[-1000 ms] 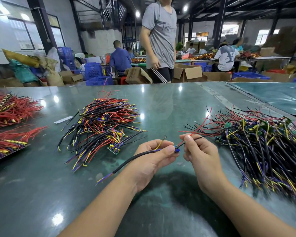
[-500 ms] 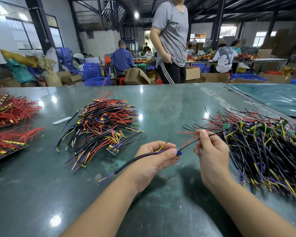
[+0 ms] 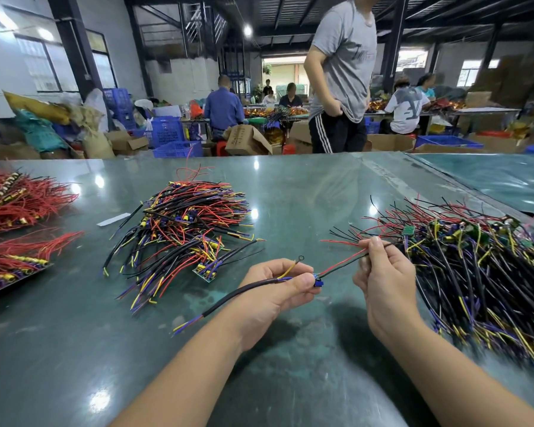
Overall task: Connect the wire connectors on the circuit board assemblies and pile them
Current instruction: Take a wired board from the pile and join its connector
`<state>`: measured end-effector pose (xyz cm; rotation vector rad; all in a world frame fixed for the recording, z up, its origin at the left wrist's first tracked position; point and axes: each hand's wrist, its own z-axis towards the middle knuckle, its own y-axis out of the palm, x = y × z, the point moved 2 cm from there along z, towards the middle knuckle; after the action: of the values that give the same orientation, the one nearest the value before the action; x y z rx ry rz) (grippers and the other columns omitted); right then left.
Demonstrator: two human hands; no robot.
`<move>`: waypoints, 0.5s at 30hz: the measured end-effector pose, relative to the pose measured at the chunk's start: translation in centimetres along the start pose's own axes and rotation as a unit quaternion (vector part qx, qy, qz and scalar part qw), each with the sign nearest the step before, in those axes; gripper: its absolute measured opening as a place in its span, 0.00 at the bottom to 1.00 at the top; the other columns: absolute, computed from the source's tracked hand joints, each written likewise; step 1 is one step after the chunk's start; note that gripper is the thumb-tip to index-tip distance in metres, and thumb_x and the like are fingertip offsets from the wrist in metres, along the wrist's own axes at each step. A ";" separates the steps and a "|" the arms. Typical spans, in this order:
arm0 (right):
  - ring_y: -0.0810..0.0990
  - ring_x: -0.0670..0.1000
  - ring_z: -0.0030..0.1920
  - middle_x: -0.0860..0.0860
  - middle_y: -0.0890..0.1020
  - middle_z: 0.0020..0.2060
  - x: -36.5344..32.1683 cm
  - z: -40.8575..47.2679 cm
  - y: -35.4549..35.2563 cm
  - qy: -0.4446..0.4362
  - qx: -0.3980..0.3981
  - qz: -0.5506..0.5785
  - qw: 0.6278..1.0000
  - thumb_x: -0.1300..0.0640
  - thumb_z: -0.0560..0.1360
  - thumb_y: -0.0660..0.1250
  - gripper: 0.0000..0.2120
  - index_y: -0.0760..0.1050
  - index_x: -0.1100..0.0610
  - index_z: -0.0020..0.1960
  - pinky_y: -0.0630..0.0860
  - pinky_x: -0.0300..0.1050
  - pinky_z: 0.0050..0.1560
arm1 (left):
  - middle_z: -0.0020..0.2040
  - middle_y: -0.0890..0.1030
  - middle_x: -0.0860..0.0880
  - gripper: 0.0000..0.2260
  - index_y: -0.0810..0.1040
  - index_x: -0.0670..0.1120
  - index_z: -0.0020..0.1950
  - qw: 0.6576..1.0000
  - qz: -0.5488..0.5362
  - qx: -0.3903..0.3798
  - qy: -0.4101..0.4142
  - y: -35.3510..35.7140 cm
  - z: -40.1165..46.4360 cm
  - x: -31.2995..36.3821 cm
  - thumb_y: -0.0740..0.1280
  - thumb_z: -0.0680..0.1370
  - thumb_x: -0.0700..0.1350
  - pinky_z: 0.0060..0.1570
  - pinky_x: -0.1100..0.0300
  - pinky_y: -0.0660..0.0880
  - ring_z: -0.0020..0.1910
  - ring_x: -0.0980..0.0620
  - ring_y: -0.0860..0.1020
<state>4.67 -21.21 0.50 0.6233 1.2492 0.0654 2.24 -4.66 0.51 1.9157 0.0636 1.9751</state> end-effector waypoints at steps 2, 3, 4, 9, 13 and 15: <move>0.59 0.43 0.22 0.46 0.64 0.22 0.0 0.1 0.0 0.000 0.006 -0.005 1.000 0.56 0.82 0.57 0.15 0.72 0.56 0.37 0.58 0.34 0.22 | 0.39 0.84 0.42 0.03 0.80 0.41 0.43 1.000 0.009 -0.007 -0.005 0.0 0.0 -0.1 0.69 0.73 0.33 0.42 0.62 0.79 0.40 0.49 0.83; 0.59 0.43 0.21 0.47 0.63 0.22 -0.1 0.0 0.0 0.000 0.008 -0.006 1.000 0.56 0.82 0.57 0.15 0.72 0.56 0.37 0.58 0.34 0.21 | 0.39 0.84 0.43 0.03 0.80 0.41 0.44 1.000 0.014 -0.012 -0.008 0.0 -0.1 -0.1 0.69 0.74 0.33 0.42 0.63 0.79 0.39 0.49 0.83; 0.59 0.44 0.22 0.47 0.63 0.22 -0.1 0.0 -0.1 0.001 0.008 -0.004 1.000 0.56 0.82 0.58 0.15 0.72 0.56 0.37 0.58 0.35 0.21 | 0.40 0.84 0.43 0.03 0.80 0.41 0.44 1.000 0.018 -0.016 -0.011 -0.1 -0.1 -0.1 0.69 0.74 0.33 0.42 0.63 0.79 0.39 0.50 0.83; 0.60 0.43 0.22 0.46 0.64 0.22 -0.2 0.0 -0.3 0.004 0.006 -0.007 1.000 0.57 0.82 0.58 0.14 0.73 0.57 0.39 0.57 0.34 0.22 | 0.41 0.84 0.42 0.02 0.79 0.40 0.45 0.999 0.029 -0.023 -0.017 -0.2 -0.1 -0.2 0.69 0.74 0.34 0.43 0.62 0.79 0.41 0.49 0.83; 0.61 0.43 0.22 0.50 0.63 0.26 -0.3 0.1 -0.1 0.007 0.008 -0.013 1.000 0.59 0.82 0.57 0.11 0.70 0.55 0.41 0.59 0.34 0.21 | 0.41 0.84 0.42 0.03 0.79 0.39 0.46 0.999 0.034 -0.027 -0.023 -0.3 -0.1 -0.2 0.69 0.73 0.35 0.43 0.62 0.79 0.41 0.49 0.83; 0.61 0.42 0.21 0.49 0.63 0.26 -0.4 0.1 -0.2 0.007 0.013 -0.007 1.000 0.60 0.82 0.57 0.10 0.67 0.54 0.41 0.58 0.34 0.21 | 0.41 0.84 0.42 0.03 0.79 0.39 0.46 0.999 0.034 -0.027 -0.024 -0.4 -0.1 -0.3 0.70 0.73 0.35 0.43 0.62 0.79 0.42 0.49 0.83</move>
<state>4.55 -21.55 0.78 0.6378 1.2688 0.0428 2.23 -4.38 0.15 1.9542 -0.0674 1.9516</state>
